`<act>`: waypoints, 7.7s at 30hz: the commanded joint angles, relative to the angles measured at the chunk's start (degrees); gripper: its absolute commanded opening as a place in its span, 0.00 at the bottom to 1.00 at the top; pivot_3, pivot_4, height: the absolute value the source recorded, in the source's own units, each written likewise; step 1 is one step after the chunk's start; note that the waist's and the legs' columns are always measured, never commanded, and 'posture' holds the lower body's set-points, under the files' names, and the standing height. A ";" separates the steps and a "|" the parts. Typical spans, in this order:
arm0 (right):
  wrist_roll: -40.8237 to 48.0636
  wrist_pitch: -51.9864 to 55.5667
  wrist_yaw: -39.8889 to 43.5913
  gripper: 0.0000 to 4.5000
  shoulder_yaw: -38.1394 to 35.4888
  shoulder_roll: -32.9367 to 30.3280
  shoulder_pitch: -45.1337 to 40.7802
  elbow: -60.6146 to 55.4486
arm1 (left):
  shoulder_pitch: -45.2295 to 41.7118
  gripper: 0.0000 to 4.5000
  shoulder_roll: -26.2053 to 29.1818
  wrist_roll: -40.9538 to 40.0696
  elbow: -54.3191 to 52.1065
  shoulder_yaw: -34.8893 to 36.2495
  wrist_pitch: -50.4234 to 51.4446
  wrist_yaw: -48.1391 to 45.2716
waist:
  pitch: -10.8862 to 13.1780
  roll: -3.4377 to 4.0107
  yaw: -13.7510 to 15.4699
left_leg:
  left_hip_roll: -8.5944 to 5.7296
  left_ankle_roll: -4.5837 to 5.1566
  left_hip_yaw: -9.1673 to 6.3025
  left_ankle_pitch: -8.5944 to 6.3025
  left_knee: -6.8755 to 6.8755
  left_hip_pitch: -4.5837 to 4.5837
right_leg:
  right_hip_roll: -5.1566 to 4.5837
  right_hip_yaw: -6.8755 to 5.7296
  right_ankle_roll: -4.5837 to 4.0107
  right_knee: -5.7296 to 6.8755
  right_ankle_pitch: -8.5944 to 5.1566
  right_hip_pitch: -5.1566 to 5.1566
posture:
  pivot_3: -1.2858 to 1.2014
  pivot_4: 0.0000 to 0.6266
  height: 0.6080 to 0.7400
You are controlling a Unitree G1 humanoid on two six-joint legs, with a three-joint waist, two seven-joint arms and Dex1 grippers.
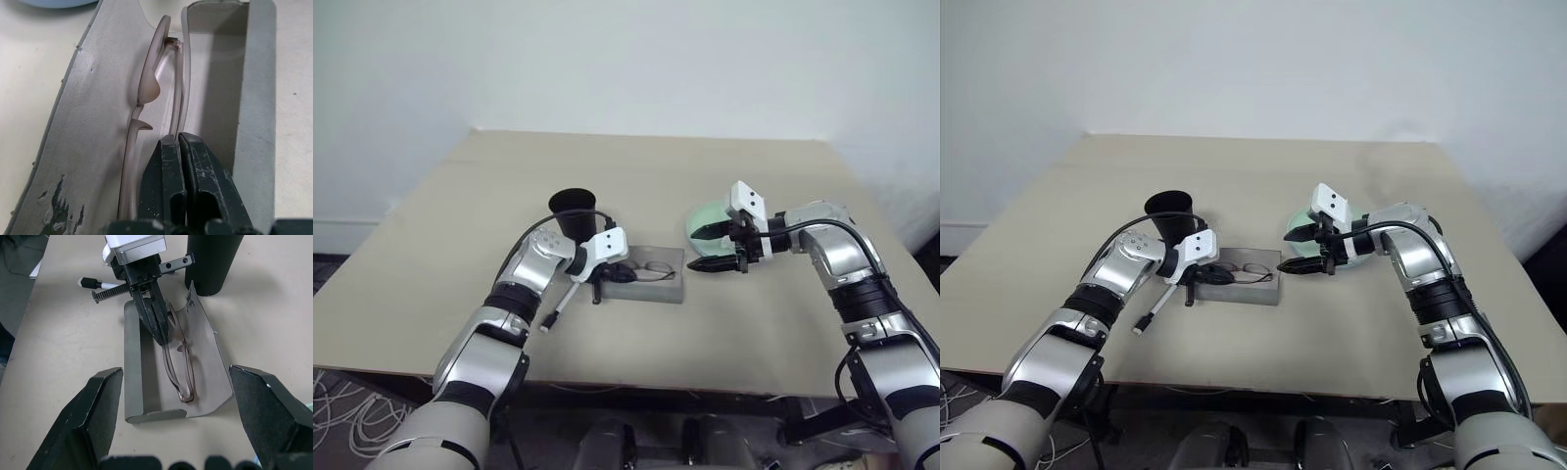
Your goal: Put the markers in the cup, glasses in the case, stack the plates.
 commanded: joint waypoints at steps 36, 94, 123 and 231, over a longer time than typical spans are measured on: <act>0.98 -0.28 -0.14 0.84 -0.60 -0.39 -1.00 -2.40 | -7.23 0.00 -2.74 3.56 -0.79 2.42 2.19 9.34 | 0.01 -0.01 -0.01 | 0.02 0.06 0.01 -0.04 0.30 -0.01 | -0.02 0.01 0.01 -0.02 0.00 0.09 | 0.52 0.00 0.90; 1.54 0.12 -0.02 0.84 -0.87 -2.42 -1.71 -3.39 | 5.92 0.00 1.01 4.42 -26.62 -0.88 15.50 2.43 | 0.00 0.01 0.13 | 0.03 0.09 0.00 -0.06 0.39 -0.01 | -0.04 0.02 -0.04 -0.01 -0.04 0.14 | 0.52 0.00 0.90; 1.82 0.22 0.10 0.84 -0.74 -2.80 -1.25 -4.18 | 15.22 0.00 7.03 1.15 -36.89 -1.12 20.07 3.92 | -0.01 0.07 0.15 | 0.05 0.08 0.00 -0.06 0.37 0.07 | -0.04 0.03 -0.09 -0.06 -0.06 0.20 | 0.52 0.00 0.90; 1.35 -2.92 2.15 0.84 1.57 0.73 -3.32 -0.22 | 21.47 0.84 11.94 -20.45 -57.05 11.67 77.20 45.55 | -0.47 0.61 0.14 | -0.01 -0.06 0.05 -0.03 -0.12 0.13 | -0.01 0.08 -0.06 -0.15 -0.05 0.02 | 0.52 0.00 0.90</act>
